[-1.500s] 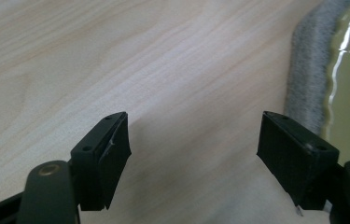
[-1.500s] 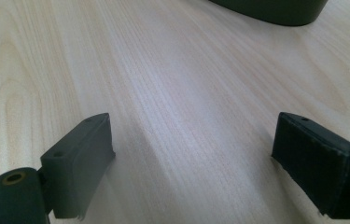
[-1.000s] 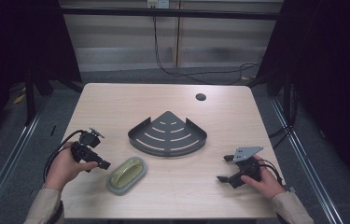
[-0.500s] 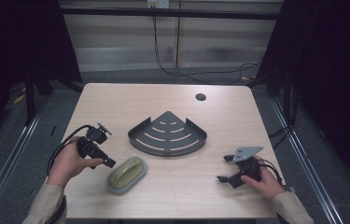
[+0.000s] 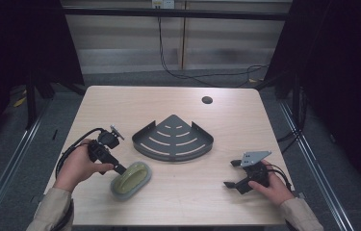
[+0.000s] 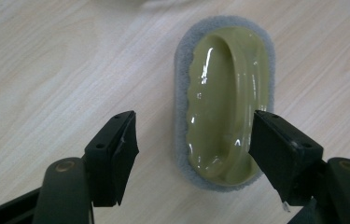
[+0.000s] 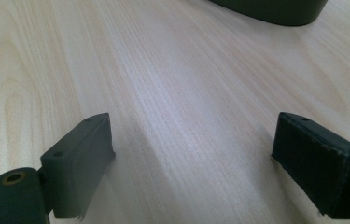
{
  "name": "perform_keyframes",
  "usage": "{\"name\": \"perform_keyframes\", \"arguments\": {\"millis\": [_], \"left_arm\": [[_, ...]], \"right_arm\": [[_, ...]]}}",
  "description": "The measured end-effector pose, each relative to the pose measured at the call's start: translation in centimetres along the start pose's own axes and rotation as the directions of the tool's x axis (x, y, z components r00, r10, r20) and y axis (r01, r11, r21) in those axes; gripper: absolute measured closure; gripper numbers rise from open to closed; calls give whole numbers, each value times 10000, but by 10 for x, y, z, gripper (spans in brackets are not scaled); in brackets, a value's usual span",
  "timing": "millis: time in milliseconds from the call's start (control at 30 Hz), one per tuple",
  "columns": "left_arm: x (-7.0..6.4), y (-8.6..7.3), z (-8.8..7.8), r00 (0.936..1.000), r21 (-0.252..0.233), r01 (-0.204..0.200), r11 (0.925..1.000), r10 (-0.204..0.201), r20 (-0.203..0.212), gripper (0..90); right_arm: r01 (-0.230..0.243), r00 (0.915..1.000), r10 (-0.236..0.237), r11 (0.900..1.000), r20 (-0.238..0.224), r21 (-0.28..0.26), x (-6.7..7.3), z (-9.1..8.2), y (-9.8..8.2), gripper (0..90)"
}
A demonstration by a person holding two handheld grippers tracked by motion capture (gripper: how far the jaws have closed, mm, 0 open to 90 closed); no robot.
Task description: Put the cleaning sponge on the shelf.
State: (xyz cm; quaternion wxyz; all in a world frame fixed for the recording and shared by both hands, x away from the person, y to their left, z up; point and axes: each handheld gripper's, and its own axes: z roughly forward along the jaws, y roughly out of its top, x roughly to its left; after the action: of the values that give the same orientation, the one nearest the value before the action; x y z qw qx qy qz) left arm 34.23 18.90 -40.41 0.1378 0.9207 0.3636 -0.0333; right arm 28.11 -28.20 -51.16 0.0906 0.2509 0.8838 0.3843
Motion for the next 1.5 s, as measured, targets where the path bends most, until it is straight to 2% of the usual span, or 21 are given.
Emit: {"name": "perform_keyframes", "arguments": {"millis": [167, 500, 833, 900, 933, 1000, 1067, 1133, 1233, 1300, 1500], "left_arm": [[-4, 2, 0, 9997, 80, -200, 9998, 199, 134, 331], [-11, 7, 6, 9987, 325, -357, 9988, 345, 364, 355], [-17, 12, 13, 9973, 517, -590, 9969, 566, 476, 414], [-18, 12, 15, 9975, 532, -562, 9970, 538, 459, 431], [-17, 12, 15, 9963, 637, -731, 9953, 700, 499, 436], [-19, 12, 18, 9968, 642, -637, 9959, 604, 519, 448], [-19, 13, 19, 9960, 776, -764, 9940, 725, 522, 463], [-19, 13, 20, 9962, 767, -722, 9944, 682, 536, 483], [-21, 14, 25, 9954, 1057, -849, 9908, 796, 535, 512], [-21, 14, 26, 9947, 1063, -929, 9900, 877, 528, 522], [-25, 17, 30, 9939, 1247, -1044, 9867, 989, 497, 613]], "right_arm": [[6, 10000, -6, 10000, -1, 4, 0, 0, 0, 117], [1, 10000, -1, 10000, -3, 0, 0, 0, 0, 117], [-4, 10000, 4, 10000, -9, 1, 0, 0, 0, 117], [2, 10000, -2, 10000, -1, 0, 0, 0, 0, 117], [7, 10000, -7, 10000, -6, 2, 0, 0, 0, 117], [0, 10000, 0, 10000, -8, 1, 0, 0, 0, 117], [3, 10000, -3, 10000, -3, 1, 0, 0, 0, 117], [1, 10000, -1, 10000, 0, 0, 0, 0, 0, 117], [0, 10000, 0, 10000, -5, 1, 0, 0, 0, 117], [2, 10000, -2, 10000, -4, -1, 0, 0, 0, 117], [2, 10000, -2, 10000, 2, 1, 0, 0, 0, 117]]}}
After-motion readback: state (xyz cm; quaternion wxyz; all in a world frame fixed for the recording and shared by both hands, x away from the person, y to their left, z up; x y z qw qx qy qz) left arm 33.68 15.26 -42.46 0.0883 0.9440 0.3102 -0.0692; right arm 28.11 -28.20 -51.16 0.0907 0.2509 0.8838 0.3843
